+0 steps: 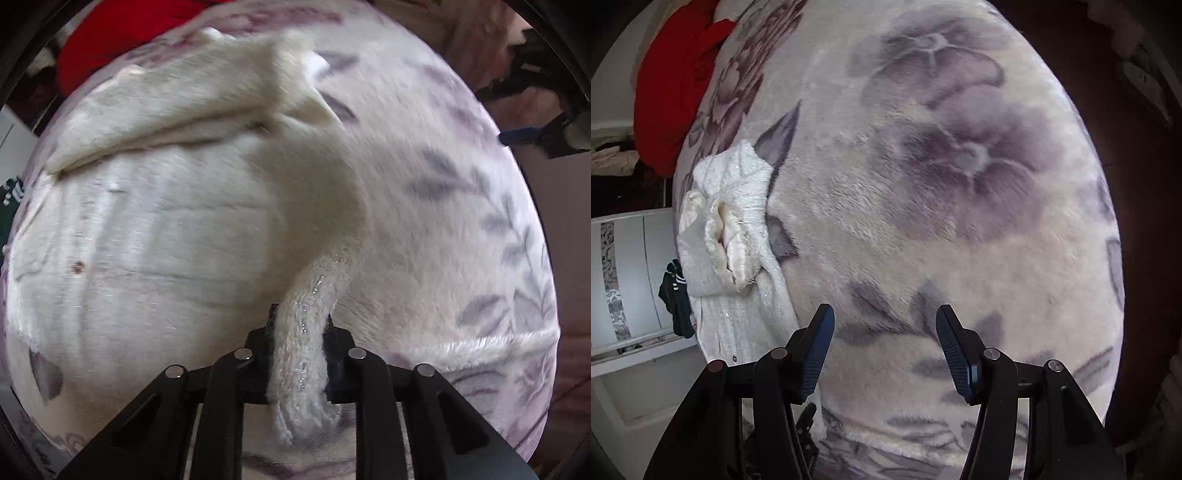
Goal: Fold large clothes
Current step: 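Grasp the other sleeve cuff with the left gripper while the right gripper grasps the hem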
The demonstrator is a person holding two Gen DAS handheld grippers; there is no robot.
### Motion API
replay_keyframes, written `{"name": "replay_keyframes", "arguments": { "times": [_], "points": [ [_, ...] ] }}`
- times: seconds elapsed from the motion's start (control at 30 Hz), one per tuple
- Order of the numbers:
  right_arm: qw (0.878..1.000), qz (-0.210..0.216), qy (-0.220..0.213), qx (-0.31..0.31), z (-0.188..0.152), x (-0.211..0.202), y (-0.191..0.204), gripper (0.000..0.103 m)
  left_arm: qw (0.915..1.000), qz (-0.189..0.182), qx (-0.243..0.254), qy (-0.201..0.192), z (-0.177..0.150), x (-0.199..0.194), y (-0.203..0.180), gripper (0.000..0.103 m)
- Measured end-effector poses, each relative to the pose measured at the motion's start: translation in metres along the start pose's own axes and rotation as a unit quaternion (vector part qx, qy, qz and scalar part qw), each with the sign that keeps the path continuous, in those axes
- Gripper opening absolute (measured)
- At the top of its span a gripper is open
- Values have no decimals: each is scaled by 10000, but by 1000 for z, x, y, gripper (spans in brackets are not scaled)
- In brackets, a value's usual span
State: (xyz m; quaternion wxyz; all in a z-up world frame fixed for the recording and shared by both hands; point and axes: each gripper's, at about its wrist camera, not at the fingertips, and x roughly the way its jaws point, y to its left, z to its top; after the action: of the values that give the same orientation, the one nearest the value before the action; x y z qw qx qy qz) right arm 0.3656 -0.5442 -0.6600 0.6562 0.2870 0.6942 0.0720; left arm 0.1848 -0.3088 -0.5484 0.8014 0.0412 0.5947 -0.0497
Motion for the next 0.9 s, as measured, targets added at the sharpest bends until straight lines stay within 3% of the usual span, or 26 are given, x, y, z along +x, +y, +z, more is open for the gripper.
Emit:
{"name": "replay_keyframes", "arguments": {
  "times": [0.03,0.1,0.13,0.17,0.23,0.3,0.4,0.47,0.5,0.57,0.73,0.9],
  "points": [
    [9998,152,-11,-119,9,5,13,60,10000,1,-24,-75,0,-8,7,14],
    [9976,568,-27,-400,31,16,40,79,9998,-9,-133,-137,0,-21,18,14],
    [9949,841,-5,-549,41,24,57,99,9998,7,-148,-156,-1,-25,23,14],
    [9909,1156,14,-691,51,35,74,103,9998,31,-144,-162,-1,-29,23,14],
    [9844,1552,64,-833,69,61,105,103,9996,34,-210,-197,-1,-39,28,14],
    [9778,1879,422,-823,87,99,130,103,9995,17,-268,-189,-1,-45,36,14],
    [9705,2078,1048,-634,100,157,152,103,9991,-56,-361,-193,4,-47,49,14],
    [9715,1973,1173,-591,105,180,160,103,9987,-134,-436,-215,10,-45,52,14],
    [9712,2001,1179,-531,106,185,164,100,9984,-161,-474,-250,12,-47,56,14],
    [9723,2094,968,-385,108,184,171,41,9979,-208,-521,-315,13,-53,64,14],
    [9830,1591,778,-490,101,171,208,28,9930,-456,-936,-551,14,-68,104,13],
    [9918,999,481,-632,88,128,284,26,9780,-1006,-1718,-621,14,-88,185,13]
  ]
}}
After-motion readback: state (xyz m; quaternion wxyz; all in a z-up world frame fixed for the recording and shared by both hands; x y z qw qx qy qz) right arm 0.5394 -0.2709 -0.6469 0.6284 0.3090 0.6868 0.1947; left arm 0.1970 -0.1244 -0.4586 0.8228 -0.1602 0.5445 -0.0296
